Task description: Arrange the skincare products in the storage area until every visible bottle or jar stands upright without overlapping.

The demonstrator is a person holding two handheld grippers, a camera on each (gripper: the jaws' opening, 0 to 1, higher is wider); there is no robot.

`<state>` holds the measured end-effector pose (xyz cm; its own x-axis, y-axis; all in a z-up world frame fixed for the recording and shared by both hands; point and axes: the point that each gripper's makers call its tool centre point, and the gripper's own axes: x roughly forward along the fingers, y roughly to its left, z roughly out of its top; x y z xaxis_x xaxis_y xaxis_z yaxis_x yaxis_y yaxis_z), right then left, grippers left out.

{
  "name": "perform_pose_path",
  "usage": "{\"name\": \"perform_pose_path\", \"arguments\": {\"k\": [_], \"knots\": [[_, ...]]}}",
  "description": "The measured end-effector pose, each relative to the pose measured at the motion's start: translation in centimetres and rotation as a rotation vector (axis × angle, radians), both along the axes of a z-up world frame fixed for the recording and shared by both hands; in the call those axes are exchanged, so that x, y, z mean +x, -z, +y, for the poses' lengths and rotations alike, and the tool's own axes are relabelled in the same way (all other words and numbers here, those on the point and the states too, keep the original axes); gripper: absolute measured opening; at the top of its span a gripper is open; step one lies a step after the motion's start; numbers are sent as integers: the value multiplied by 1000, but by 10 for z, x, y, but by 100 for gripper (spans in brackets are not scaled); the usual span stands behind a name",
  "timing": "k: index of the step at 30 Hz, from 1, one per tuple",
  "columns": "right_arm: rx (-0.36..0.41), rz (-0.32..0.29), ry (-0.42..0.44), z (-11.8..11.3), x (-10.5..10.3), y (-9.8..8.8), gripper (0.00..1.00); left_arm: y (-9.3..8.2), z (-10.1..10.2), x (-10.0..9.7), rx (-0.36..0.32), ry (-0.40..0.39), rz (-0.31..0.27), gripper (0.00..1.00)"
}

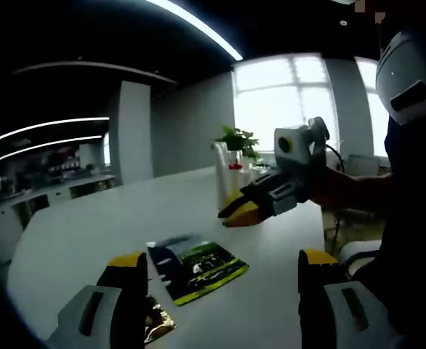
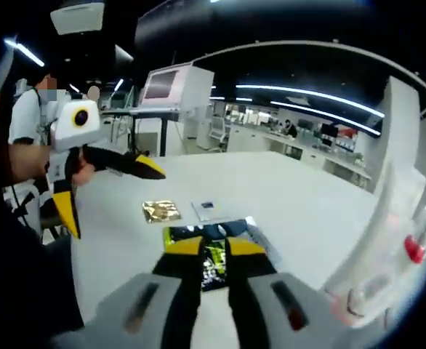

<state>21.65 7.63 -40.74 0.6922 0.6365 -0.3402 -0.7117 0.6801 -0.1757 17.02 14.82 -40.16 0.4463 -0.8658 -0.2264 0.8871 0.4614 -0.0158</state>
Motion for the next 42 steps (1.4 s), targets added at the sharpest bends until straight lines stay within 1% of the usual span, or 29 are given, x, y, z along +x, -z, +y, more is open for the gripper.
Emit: {"name": "perform_pose_path", "arguments": {"k": [4,5,8,12,14,18,21,26,28,30,31,32,36,37,39,42], "knots": [[-6,47,4,0,-2,13,27,-1,2,1,0,-4,-1,86],[-7,53,4,1,-3,15,32,0,2,2,1,-5,-1,86],[-6,80,6,2,-7,22,41,2,2,2,1,-7,7,86],[3,132,15,1,-13,34,47,4,2,2,2,-7,10,86],[6,141,21,0,-15,37,51,3,3,2,-1,-5,5,86],[4,162,36,-4,-18,43,54,2,7,6,-8,-16,7,86],[29,177,54,-4,-19,44,60,0,8,9,-25,-23,14,86],[50,191,75,-2,-23,47,70,3,9,14,-21,-36,28,87],[59,190,77,0,-24,47,76,4,11,16,-21,-46,39,87],[60,185,84,2,-25,48,82,5,12,19,-37,-57,74,86],[60,185,88,2,-24,48,85,4,14,21,-41,-65,80,86],[60,187,92,2,-25,48,86,3,15,22,-46,-70,82,86],[72,189,98,1,-22,50,90,1,19,33,-81,-99,130,82],[72,198,101,2,-22,52,92,1,20,35,-82,-106,141,80],[67,214,85,5,-24,56,92,3,20,39,-79,-110,156,76],[57,218,82,7,-26,59,93,7,20,42,-75,-108,188,71]]}}
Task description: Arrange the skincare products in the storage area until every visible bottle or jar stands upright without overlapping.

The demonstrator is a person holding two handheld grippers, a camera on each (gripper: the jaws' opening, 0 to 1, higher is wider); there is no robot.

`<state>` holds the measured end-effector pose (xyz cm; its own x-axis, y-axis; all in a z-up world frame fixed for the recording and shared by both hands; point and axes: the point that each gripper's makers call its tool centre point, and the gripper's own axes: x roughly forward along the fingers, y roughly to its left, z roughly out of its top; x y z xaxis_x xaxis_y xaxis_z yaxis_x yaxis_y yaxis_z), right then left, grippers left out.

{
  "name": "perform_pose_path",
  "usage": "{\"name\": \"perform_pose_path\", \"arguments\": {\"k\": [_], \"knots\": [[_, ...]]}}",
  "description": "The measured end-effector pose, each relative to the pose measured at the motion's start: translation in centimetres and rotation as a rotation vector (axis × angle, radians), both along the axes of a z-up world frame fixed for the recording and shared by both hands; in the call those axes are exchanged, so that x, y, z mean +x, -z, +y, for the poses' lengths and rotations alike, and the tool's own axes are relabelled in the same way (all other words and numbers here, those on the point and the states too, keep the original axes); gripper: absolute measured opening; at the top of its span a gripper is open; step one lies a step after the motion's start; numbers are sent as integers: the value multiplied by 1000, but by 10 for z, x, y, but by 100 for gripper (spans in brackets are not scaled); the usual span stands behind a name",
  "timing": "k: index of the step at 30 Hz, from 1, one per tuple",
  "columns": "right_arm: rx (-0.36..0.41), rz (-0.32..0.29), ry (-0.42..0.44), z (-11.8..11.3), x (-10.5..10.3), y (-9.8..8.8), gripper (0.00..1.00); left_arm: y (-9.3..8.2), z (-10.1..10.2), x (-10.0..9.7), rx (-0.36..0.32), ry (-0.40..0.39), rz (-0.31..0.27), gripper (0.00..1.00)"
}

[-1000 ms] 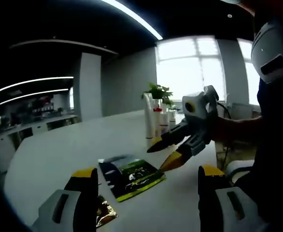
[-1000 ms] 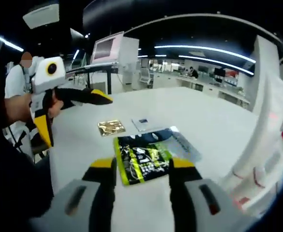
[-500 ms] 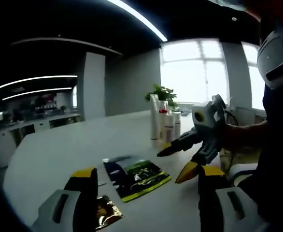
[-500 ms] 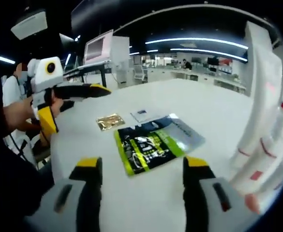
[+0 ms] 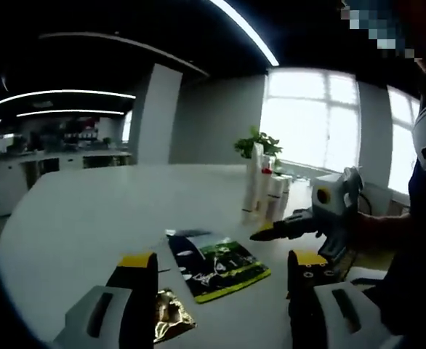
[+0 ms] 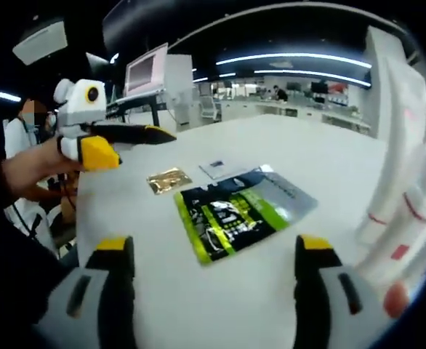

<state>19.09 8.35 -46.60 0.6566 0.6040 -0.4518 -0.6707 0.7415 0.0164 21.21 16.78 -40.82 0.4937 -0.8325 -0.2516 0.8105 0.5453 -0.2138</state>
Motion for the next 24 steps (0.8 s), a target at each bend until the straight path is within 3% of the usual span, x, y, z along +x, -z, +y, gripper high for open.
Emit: {"name": "perform_pose_path", "arguments": {"k": [6,14,17,22,24], "knots": [[12,-10,1,0,1,-3,92,1,2,11,-20,-12,22,56],[8,-13,1,-2,6,-3,92,19,3,21,22,9,68,36],[10,-9,3,-2,7,-3,91,24,3,24,19,11,116,26],[11,-1,7,-1,10,-1,91,38,2,28,43,-1,212,24],[8,3,5,-1,10,0,91,39,0,29,50,0,223,21]]}}
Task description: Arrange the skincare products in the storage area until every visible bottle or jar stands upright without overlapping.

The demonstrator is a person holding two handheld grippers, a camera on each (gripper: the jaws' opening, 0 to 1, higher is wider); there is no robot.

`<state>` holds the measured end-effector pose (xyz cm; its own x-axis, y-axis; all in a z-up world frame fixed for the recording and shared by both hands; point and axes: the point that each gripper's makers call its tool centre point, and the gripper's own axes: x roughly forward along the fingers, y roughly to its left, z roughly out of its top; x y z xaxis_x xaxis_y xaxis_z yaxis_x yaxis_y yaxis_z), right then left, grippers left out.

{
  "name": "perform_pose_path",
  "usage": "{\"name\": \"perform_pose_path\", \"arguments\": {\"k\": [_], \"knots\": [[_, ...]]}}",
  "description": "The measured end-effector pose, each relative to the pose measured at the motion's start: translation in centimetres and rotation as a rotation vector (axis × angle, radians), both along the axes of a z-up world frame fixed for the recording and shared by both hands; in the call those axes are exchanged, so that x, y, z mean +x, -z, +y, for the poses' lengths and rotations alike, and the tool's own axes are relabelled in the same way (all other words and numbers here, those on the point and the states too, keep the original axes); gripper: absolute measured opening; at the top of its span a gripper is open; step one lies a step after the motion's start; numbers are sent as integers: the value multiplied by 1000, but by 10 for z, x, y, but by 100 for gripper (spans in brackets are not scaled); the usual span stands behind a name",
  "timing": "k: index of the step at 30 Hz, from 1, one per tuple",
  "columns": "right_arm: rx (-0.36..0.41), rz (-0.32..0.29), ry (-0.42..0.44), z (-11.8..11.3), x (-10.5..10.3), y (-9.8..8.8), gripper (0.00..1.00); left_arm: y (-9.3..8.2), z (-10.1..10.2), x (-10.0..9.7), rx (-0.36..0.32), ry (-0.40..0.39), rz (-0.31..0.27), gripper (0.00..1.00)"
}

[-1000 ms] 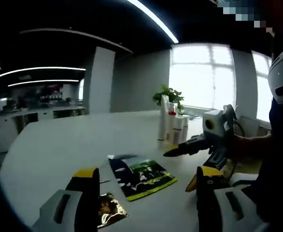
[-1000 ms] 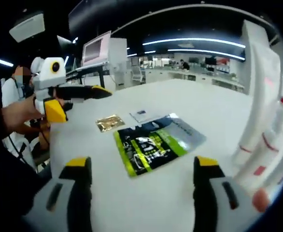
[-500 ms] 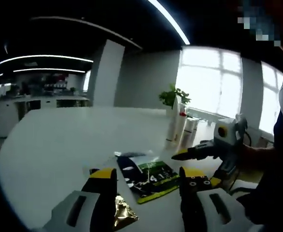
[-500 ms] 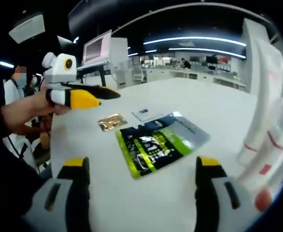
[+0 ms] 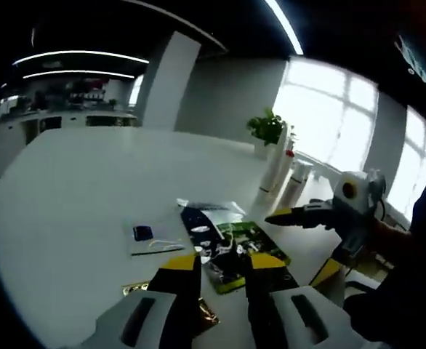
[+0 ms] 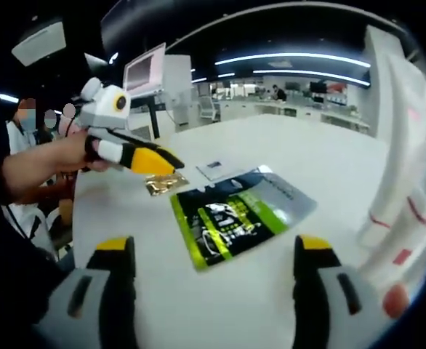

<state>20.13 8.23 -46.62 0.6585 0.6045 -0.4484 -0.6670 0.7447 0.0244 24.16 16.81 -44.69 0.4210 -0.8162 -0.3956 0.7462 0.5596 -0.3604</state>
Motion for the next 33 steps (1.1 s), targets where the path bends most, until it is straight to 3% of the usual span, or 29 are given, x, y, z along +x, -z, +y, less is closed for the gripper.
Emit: {"name": "perform_pose_path", "arguments": {"k": [5,7,15,22,33], "knots": [[2,-1,6,-2,1,-1,90,7,1,9,42,-17,2,15],[3,7,15,-3,2,0,90,10,0,11,38,-28,36,15],[56,49,48,-7,7,1,89,15,-4,16,68,-42,46,14],[67,54,54,-6,9,0,89,26,-8,11,103,-24,63,9],[53,48,42,-6,9,0,88,30,-13,6,105,-10,70,8]]}}
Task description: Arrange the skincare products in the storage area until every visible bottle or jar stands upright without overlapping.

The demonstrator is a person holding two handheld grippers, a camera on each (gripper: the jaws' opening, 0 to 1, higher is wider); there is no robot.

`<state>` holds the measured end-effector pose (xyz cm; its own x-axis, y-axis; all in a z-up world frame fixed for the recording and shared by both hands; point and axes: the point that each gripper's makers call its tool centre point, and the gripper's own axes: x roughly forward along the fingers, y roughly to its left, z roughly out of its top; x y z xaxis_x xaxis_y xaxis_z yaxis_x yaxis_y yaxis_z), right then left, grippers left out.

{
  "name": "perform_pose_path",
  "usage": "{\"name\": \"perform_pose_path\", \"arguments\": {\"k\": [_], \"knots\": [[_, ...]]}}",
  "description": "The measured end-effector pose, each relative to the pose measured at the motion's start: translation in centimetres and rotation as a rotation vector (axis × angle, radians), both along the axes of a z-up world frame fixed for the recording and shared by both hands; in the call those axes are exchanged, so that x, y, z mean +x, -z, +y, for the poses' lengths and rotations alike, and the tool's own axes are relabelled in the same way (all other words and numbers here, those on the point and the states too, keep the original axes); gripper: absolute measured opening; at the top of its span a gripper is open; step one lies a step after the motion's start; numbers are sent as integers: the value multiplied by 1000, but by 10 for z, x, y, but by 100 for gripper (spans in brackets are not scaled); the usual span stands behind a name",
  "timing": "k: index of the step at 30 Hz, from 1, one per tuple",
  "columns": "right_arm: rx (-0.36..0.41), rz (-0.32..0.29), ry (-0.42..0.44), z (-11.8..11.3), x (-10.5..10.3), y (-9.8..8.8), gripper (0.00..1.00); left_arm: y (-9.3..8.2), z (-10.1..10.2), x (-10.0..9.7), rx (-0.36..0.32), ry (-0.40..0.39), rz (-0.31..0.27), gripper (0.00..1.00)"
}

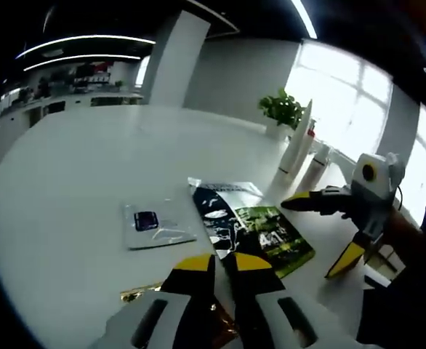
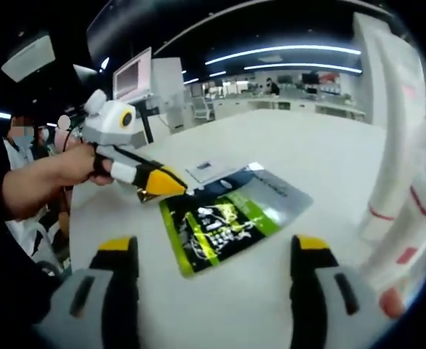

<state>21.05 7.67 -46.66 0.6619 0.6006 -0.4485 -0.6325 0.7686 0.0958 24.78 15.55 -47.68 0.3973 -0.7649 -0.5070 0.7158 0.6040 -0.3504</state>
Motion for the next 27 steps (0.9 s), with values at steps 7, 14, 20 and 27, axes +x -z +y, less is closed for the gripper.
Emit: {"name": "perform_pose_path", "arguments": {"k": [7,14,20,27], "knots": [[13,1,-8,2,3,0,87,-2,-5,-11,-5,39,13,8],[80,15,-36,8,2,-5,85,-3,-6,-18,-9,60,25,8],[88,22,-41,11,3,-4,84,-3,-8,-22,-8,76,32,9],[139,42,-24,11,6,-7,84,-3,-10,-24,-4,93,32,8]]}}
